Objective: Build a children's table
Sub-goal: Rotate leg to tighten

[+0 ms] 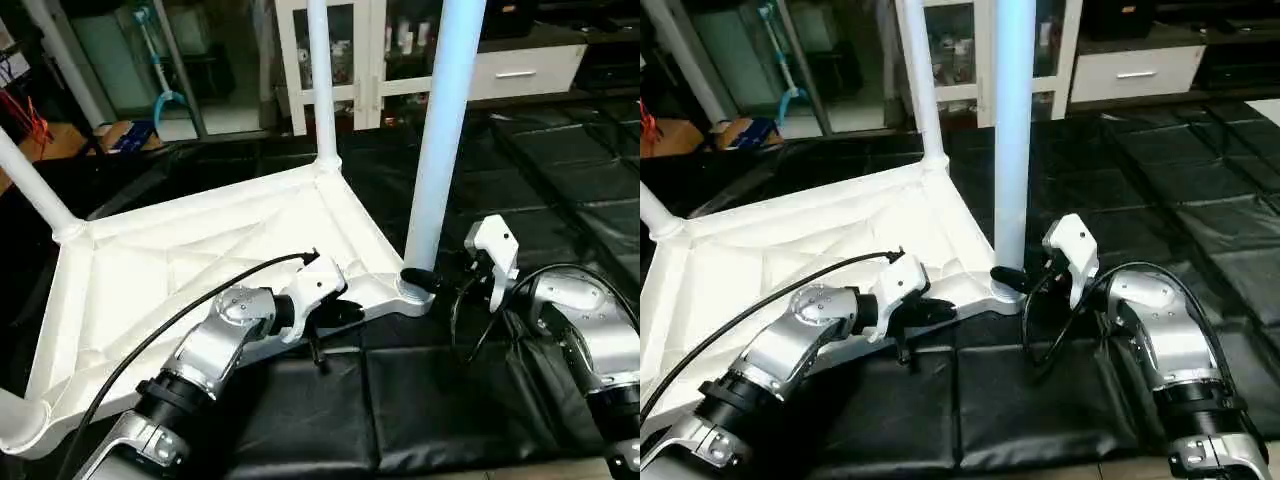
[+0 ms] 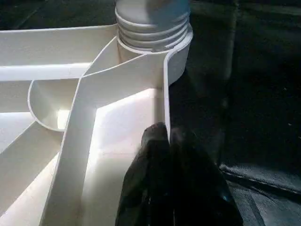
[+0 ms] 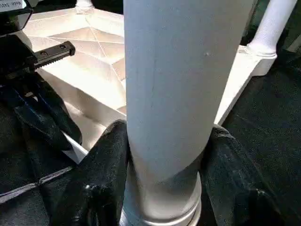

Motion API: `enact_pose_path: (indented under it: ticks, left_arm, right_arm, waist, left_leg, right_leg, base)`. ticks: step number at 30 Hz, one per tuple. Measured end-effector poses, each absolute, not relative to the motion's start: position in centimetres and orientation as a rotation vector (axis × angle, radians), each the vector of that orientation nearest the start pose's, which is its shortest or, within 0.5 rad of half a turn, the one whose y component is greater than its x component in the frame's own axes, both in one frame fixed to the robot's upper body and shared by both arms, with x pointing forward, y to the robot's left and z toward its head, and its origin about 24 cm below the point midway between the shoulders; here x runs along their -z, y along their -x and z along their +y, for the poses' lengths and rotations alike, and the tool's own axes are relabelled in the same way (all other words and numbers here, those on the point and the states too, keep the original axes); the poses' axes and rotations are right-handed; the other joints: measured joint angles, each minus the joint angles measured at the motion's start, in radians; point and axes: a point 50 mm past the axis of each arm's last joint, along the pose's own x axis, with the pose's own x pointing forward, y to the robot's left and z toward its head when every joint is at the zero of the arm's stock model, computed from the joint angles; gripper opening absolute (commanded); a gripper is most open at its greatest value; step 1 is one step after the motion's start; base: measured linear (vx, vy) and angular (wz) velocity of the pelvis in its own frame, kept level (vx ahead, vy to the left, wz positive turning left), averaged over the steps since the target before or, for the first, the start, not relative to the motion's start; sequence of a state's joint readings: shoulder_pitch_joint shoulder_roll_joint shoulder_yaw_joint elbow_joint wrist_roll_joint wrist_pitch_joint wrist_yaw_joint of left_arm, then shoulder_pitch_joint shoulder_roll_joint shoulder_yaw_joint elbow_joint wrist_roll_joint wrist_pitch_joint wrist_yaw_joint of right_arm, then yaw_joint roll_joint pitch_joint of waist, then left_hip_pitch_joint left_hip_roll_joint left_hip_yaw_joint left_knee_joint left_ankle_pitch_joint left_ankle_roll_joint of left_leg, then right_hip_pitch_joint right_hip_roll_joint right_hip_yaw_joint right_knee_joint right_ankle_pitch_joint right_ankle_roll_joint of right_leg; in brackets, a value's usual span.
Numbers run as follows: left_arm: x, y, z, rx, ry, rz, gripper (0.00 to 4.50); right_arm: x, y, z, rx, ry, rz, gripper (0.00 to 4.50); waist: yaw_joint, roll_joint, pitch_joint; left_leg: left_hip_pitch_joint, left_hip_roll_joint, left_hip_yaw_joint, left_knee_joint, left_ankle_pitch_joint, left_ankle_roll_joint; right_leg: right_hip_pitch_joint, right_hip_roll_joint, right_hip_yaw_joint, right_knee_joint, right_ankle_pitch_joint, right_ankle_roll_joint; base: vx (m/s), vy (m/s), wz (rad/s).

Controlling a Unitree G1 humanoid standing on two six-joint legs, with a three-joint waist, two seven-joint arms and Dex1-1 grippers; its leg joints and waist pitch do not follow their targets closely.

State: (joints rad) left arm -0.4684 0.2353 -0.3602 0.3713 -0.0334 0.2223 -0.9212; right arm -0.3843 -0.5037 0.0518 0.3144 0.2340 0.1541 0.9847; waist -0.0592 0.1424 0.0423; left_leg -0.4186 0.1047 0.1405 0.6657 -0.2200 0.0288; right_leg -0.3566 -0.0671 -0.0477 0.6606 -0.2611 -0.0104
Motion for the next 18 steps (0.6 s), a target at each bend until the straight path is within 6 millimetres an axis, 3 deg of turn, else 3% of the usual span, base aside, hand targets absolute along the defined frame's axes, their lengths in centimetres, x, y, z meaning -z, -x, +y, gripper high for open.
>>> enact_pose_path:
  ticks: [4, 13, 18]
  left_arm:
    - [-4.19, -29.45, 7.74, 1.236, -0.286, 0.348, 0.0]
    - [-4.25, -29.01, 7.9, 1.281, -0.286, 0.351, 0.0]
    - [-4.17, -29.28, 7.68, 1.23, -0.283, 0.347, 0.0]
  right_arm:
    - [-8.06, -30.26, -19.81, -0.947, 0.197, 0.213, 1.86]
    - [-8.23, -29.57, -20.22, -0.997, 0.191, 0.22, 1.86]
    - [-7.81, -30.03, -19.45, -0.921, 0.188, 0.2, 1.86]
  waist:
    - [-0.003, 0.0, 0.0]
    - [0.007, 0.0, 0.0]
    - [0.003, 0.0, 0.0]
  left_leg:
    - [0.0, 0.0, 0.012, -0.002, 0.005, 0.008]
    - [-0.001, 0.0, 0.017, -0.01, 0.01, 0.018]
    - [0.0, 0.0, 0.017, -0.012, 0.008, 0.013]
  right_leg:
    - [-0.003, -0.01, -0.002, -0.001, 0.002, 0.003]
    - [-0.004, -0.012, -0.002, -0.014, 0.01, 0.009]
    - [-0.005, -0.012, -0.002, -0.014, 0.011, 0.008]
  base:
    - [0.0, 0.0, 0.0]
    - [0.0, 0.0, 0.0]
    - [0.0, 0.0, 0.0]
